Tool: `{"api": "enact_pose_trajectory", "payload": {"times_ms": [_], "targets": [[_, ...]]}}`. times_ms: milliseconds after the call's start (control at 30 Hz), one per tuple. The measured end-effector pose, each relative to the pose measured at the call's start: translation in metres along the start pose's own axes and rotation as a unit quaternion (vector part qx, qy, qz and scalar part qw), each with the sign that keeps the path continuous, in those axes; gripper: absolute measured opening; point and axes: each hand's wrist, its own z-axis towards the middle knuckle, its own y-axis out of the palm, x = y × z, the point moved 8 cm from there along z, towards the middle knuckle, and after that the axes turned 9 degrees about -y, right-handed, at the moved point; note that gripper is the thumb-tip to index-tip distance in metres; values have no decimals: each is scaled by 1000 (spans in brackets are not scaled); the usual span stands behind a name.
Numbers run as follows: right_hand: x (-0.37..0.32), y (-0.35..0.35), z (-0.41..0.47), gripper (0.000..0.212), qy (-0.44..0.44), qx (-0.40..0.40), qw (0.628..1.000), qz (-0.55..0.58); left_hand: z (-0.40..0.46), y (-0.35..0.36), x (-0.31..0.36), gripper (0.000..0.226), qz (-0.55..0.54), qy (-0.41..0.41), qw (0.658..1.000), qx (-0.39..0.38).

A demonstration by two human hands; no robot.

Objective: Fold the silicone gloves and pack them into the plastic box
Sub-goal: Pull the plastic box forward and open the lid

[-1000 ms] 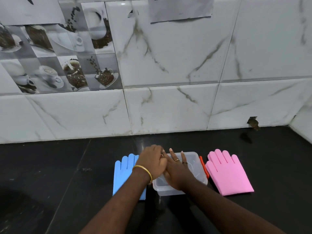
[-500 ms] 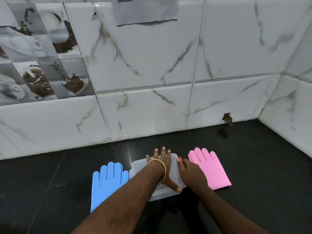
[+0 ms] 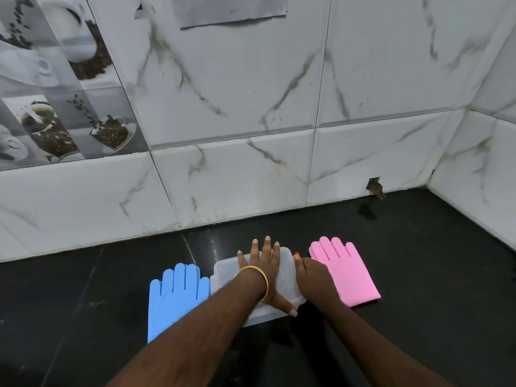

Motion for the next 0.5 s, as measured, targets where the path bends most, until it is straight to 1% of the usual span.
{"api": "enact_pose_trajectory", "payload": {"times_ms": [67,200,267,300,333,367,400,500], "targets": [[4,2,0,36,8,-18,999,27,1,1,0,151,-5,1,1000,2],[5,6,0,43,-25,-50,997,52,1,1,0,151,-6,3,1000,2],[11,13,-4,38,11,-61,991,122,1,1,-1,152,-8,3,1000,3],[17,17,-8,31,59,-56,977,195,1,1,-1,152,-10,3,1000,3],[22,21,-13,29,115,-38,950,287,1,1,-1,151,-11,4,1000,3],[27,26,-19,32,176,-19,910,374,1,1,0,151,-11,5,1000,3],[30,32,-23,31,212,-18,879,427,1,1,0,150,-11,6,1000,3],[28,44,-29,13,231,-64,847,474,0,0,0,150,-12,8,1000,3]]}}
